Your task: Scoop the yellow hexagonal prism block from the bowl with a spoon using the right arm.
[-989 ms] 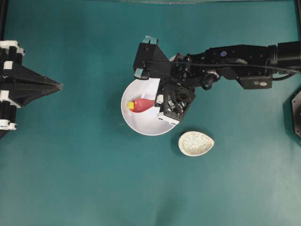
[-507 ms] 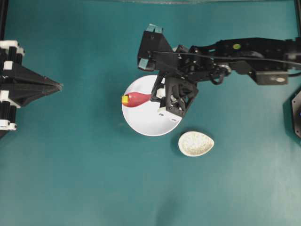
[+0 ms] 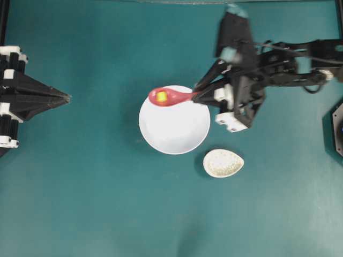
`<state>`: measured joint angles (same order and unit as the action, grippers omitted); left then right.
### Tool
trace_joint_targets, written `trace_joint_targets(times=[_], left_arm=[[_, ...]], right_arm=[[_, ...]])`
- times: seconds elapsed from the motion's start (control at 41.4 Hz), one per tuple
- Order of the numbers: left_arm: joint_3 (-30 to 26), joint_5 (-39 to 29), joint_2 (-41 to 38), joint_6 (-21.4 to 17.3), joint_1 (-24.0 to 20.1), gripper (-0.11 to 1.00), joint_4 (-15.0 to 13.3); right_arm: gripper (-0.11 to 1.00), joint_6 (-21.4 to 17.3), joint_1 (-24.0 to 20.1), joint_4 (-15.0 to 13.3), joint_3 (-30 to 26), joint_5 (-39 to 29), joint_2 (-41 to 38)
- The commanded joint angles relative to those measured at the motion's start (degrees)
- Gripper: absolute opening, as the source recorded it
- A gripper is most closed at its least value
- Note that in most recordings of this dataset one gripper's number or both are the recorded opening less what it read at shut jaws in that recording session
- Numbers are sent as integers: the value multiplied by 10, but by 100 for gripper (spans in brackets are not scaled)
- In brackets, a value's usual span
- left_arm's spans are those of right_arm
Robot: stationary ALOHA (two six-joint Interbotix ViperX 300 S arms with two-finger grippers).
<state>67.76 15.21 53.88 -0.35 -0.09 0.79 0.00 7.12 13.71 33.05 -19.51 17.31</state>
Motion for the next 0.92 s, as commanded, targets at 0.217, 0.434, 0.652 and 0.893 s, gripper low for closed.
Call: trace_joint_targets(times=[0.217,0.434,0.652,0.893], left_arm=[[-9,6,-1,-1,-1,0,1],[-9,6,-2,0,0,0,2],[-9,5,-2,0,0,0,2],[-9,5,-2,1,-1,0,1]], right_arm=[[22,4,0,-2,50,54,95],[22,4,0,-2,61,58,113],[22,-4,0,0,58,64,108],[22,-4,0,0,58,64,107]])
